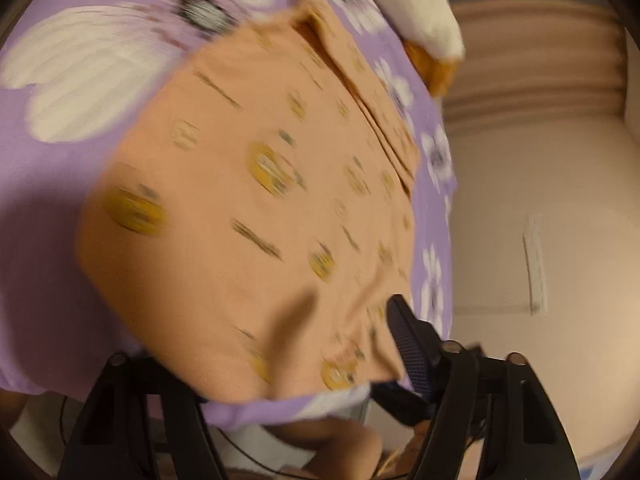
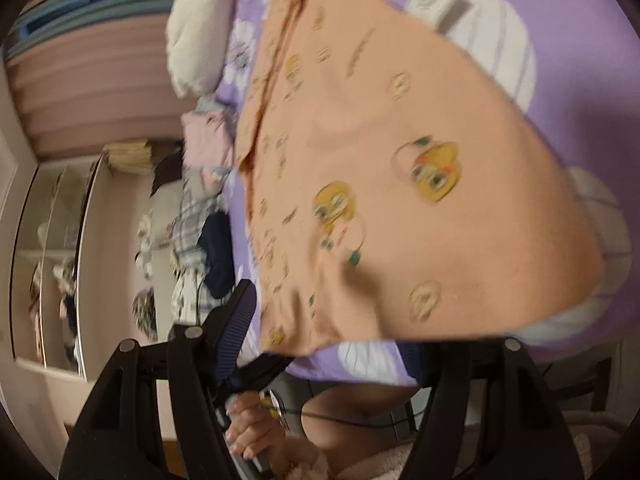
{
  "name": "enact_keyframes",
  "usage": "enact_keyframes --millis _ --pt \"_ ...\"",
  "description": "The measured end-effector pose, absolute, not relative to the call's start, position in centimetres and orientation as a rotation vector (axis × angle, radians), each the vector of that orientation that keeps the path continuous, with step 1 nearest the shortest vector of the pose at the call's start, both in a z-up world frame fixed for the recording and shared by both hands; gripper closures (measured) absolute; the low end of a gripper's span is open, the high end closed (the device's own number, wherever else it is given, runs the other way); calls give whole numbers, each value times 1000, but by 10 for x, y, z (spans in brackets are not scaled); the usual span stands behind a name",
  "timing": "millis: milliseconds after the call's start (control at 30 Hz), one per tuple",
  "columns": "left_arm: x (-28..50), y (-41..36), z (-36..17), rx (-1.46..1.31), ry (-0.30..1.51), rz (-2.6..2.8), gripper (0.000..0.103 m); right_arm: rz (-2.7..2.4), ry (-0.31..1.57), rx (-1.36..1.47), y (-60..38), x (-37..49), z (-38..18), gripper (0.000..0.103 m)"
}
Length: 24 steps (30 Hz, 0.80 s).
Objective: Fold small clothes
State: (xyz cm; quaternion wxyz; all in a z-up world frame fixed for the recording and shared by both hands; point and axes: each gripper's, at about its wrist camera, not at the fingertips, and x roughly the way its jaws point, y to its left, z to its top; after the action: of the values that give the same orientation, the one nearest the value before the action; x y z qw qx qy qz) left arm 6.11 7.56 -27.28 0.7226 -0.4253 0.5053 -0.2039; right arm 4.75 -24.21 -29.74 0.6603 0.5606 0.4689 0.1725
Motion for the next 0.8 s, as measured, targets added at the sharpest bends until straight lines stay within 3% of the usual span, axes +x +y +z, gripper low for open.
enact_keyframes --millis 33,100,200,233,300,533,800 --pt "62 82 -275 -949 1116 -422 52 372 1047 1265 -248 48 -297 42" --pt "64 91 -284 -981 1146 -400 63 315 1035 1202 -257 49 -290 50" --pt "65 91 -288 -965 1131 -406 70 213 1008 1064 -266 50 -279 65" --pt "65 88 -288 -940 1123 -396 79 202 1010 1036 -265 52 -280 70" --pt "65 86 -291 -890 1125 -344 94 156 1018 982 -263 55 -286 101" --pt "64 71 -281 -707 1108 -278 96 181 963 992 -276 51 -308 103" --pt "70 51 -266 -504 1120 -202 99 153 981 888 -262 58 -296 103"
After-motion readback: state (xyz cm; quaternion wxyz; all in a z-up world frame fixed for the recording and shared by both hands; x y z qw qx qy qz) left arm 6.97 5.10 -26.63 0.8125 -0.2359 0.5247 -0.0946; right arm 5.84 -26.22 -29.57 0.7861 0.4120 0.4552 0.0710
